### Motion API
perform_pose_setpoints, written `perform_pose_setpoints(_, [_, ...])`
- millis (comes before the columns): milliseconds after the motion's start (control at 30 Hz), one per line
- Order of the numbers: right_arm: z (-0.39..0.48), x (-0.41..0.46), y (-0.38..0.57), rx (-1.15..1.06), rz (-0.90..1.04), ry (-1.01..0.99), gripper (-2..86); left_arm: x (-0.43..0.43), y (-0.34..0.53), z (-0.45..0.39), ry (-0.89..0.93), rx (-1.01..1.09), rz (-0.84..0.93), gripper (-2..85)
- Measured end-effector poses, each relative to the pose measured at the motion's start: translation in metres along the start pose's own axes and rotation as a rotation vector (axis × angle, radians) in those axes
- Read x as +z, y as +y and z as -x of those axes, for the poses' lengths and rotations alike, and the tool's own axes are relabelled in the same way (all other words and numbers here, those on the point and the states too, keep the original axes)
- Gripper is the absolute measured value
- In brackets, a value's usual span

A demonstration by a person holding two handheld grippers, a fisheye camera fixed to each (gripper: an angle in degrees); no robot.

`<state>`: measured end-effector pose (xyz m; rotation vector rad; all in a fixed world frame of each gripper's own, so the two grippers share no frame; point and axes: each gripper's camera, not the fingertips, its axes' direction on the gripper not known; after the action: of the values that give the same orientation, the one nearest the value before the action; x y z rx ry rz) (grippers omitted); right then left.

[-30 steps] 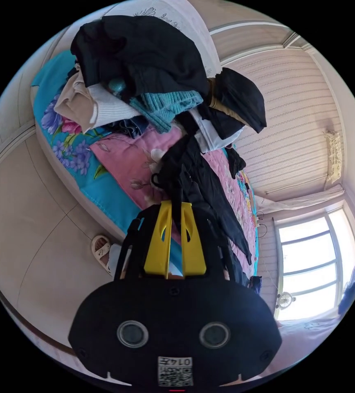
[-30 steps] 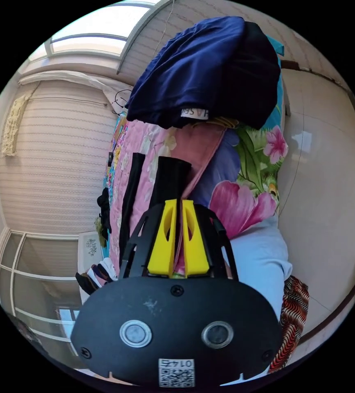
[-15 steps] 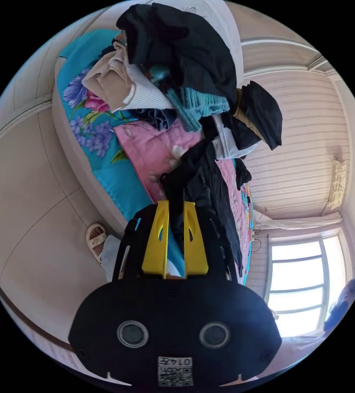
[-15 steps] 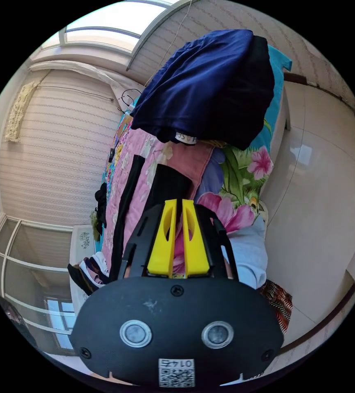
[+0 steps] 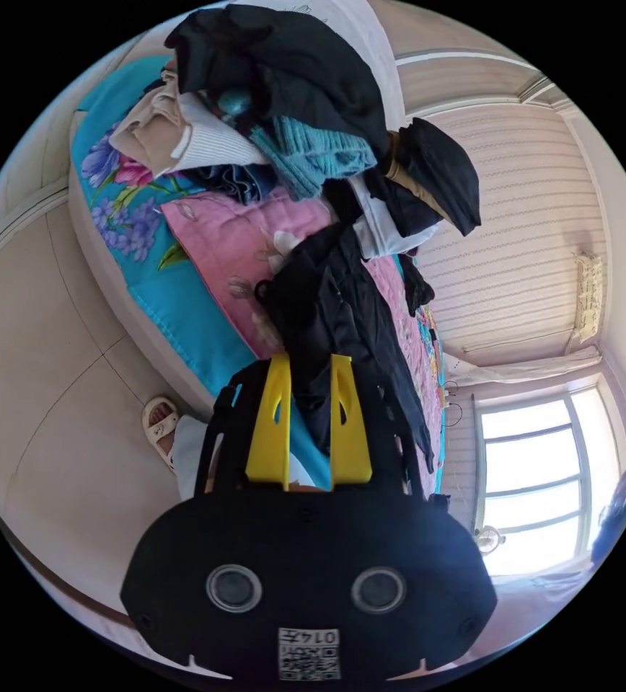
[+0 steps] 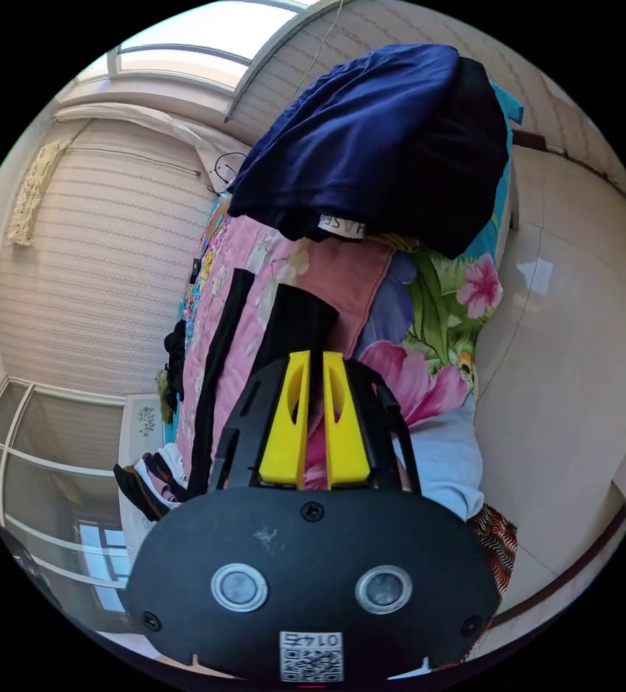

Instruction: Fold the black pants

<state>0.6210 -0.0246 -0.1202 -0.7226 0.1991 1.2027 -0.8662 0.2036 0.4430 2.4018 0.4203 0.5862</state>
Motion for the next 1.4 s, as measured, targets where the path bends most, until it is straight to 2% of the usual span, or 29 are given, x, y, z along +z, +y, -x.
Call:
perform_pose_setpoints(100, [0.006, -0.002, -0.004, -0.034, 0.021, 0.005, 1.2, -0.003, 0.000, -0.008, -0.021, 0.026, -0.015, 4.5])
perform_pose_setpoints(267, [0.017, -0.016, -0.018, -0.049, 0.027, -0.158, 0.6, -0.014, -0.010, -0.025, 0.031, 0.103, 0.015, 3.6])
perform_pose_setpoints(467, [0.074, -0.014, -0.056, -0.201, 0.080, -0.214, 0.5, -0.025, -0.041, -0.063, 0.156, 0.177, -0.006, 3.7])
perform_pose_setpoints(600, [0.108, 0.010, -0.091, -0.169, 0.107, -0.275, 0.5, -0.011, -0.071, -0.085, 0.200, 0.173, -0.010, 3.7])
perform_pose_setpoints(733, [0.150, 0.047, -0.127, -0.184, 0.139, -0.197, 0.7, 0.017, -0.102, -0.106, 0.235, 0.129, -0.010, 3.8])
perform_pose_setpoints(867, [0.173, 0.085, -0.151, -0.116, 0.140, -0.208, 1.2, 0.049, -0.129, -0.124, 0.243, 0.079, -0.029, 4.2])
perform_pose_setpoints(1000, [0.177, 0.122, -0.161, -0.034, 0.097, -0.185, 3.0, 0.092, -0.143, -0.134, 0.238, -0.061, -0.071, 6.5])
perform_pose_setpoints(1100, [0.163, 0.129, -0.154, -0.007, 0.090, -0.251, 4.1, 0.100, -0.135, -0.145, 0.215, -0.009, -0.114, 6.9])
perform_pose_setpoints(1233, [0.136, 0.114, -0.129, -0.114, 0.110, -0.245, 5.4, 0.092, -0.104, -0.158, 0.092, 0.138, -0.069, 7.5])
perform_pose_setpoints(1400, [0.091, 0.102, -0.099, -0.070, 0.088, -0.183, 6.7, 0.092, -0.057, -0.136, -0.038, 0.064, -0.044, 8.7])
